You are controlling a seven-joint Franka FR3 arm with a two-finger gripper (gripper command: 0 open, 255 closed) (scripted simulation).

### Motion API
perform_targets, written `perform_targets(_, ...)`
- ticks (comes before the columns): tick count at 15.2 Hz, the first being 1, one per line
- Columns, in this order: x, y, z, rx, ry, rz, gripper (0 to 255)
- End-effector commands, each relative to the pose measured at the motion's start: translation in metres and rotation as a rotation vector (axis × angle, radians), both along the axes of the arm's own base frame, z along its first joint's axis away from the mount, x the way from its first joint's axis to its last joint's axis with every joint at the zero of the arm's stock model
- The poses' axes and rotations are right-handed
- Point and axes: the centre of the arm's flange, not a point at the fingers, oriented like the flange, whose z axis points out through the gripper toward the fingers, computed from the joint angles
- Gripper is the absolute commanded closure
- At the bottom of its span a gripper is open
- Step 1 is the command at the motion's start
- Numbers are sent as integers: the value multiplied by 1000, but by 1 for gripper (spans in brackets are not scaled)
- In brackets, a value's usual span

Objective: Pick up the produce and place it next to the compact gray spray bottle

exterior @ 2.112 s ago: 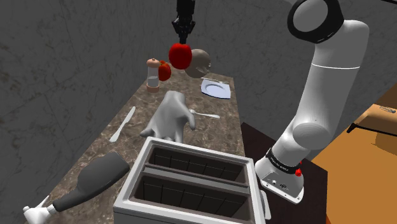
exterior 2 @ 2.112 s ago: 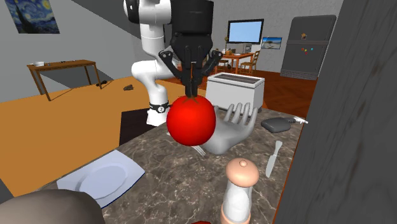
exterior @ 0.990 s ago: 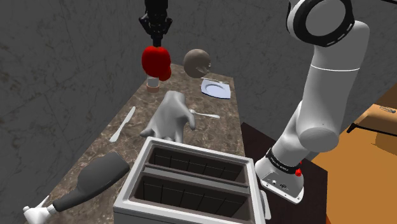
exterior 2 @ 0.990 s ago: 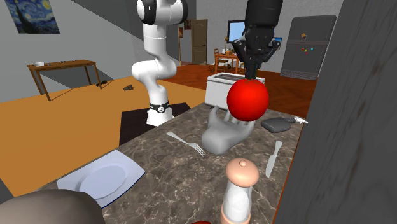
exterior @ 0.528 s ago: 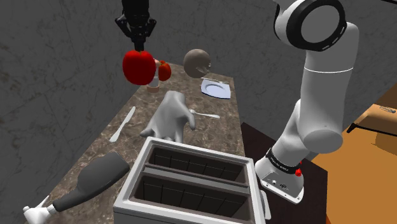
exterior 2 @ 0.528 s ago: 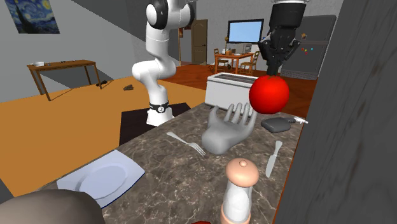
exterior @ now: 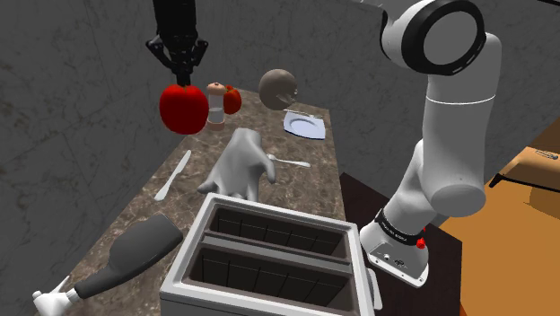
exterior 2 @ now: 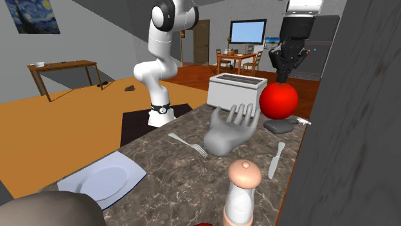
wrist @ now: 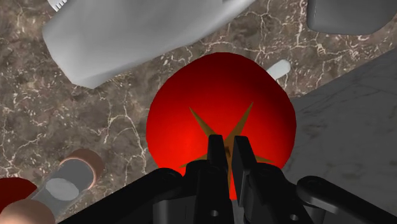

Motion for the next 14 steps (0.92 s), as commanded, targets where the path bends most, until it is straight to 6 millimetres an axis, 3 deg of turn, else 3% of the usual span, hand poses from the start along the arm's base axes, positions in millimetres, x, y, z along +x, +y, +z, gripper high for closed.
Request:
perform_targets(1,-1,-1,-10,1,-1,0,255)
perform_targets(14,-1,-1,-79,1,-1,0,255)
